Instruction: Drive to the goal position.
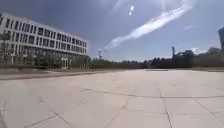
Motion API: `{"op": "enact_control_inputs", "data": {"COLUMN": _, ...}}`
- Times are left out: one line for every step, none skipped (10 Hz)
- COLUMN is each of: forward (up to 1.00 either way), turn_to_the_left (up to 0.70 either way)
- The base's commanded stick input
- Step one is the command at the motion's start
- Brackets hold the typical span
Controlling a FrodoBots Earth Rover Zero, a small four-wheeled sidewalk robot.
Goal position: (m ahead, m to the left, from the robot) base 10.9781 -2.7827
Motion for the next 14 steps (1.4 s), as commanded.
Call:
{"op": "enact_control_inputs", "data": {"forward": 0.70, "turn_to_the_left": -0.01}}
{"op": "enact_control_inputs", "data": {"forward": 0.70, "turn_to_the_left": -0.01}}
{"op": "enact_control_inputs", "data": {"forward": 0.70, "turn_to_the_left": -0.01}}
{"op": "enact_control_inputs", "data": {"forward": 0.70, "turn_to_the_left": -0.01}}
{"op": "enact_control_inputs", "data": {"forward": 0.70, "turn_to_the_left": -0.01}}
{"op": "enact_control_inputs", "data": {"forward": 0.70, "turn_to_the_left": -0.01}}
{"op": "enact_control_inputs", "data": {"forward": 0.70, "turn_to_the_left": -0.01}}
{"op": "enact_control_inputs", "data": {"forward": 0.70, "turn_to_the_left": -0.01}}
{"op": "enact_control_inputs", "data": {"forward": 0.70, "turn_to_the_left": -0.01}}
{"op": "enact_control_inputs", "data": {"forward": 0.70, "turn_to_the_left": -0.01}}
{"op": "enact_control_inputs", "data": {"forward": 0.70, "turn_to_the_left": -0.01}}
{"op": "enact_control_inputs", "data": {"forward": 0.70, "turn_to_the_left": -0.01}}
{"op": "enact_control_inputs", "data": {"forward": 0.70, "turn_to_the_left": -0.01}}
{"op": "enact_control_inputs", "data": {"forward": 0.70, "turn_to_the_left": -0.01}}
